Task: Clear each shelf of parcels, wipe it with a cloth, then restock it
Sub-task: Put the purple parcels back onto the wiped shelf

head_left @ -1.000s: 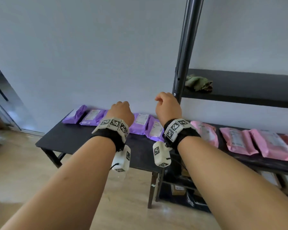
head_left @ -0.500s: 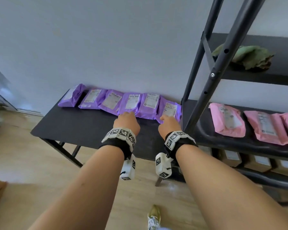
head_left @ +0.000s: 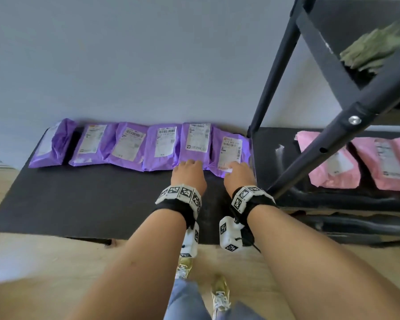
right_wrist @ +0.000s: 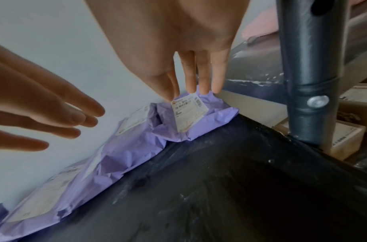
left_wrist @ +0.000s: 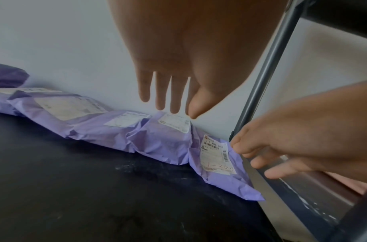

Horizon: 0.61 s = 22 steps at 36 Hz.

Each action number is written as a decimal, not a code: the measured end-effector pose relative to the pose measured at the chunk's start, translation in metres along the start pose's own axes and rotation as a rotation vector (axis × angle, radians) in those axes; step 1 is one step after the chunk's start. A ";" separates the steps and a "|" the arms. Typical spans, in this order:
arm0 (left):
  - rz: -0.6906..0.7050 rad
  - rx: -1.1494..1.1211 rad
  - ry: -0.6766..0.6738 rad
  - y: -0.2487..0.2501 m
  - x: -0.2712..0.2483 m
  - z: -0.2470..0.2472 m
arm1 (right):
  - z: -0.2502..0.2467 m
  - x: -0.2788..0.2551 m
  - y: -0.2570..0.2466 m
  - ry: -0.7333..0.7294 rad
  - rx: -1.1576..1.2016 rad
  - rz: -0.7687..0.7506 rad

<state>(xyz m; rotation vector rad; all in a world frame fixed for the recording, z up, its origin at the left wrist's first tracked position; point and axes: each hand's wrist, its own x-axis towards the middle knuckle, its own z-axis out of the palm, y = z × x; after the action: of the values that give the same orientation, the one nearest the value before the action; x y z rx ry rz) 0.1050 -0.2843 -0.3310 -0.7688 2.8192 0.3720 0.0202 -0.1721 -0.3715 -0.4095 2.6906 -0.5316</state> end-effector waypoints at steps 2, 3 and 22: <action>0.026 0.001 -0.014 -0.002 0.017 0.004 | 0.005 0.011 0.000 -0.014 -0.013 0.044; 0.045 0.003 -0.019 -0.003 0.024 0.005 | 0.007 0.016 0.001 -0.020 -0.009 0.067; 0.340 -0.003 0.025 -0.042 0.085 0.035 | 0.065 0.020 0.013 -0.104 -0.075 0.181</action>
<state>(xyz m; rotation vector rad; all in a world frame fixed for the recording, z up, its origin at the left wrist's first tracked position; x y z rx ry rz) 0.0592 -0.3486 -0.3937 -0.2917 2.9719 0.4181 0.0263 -0.1874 -0.4384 -0.2040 2.6196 -0.3482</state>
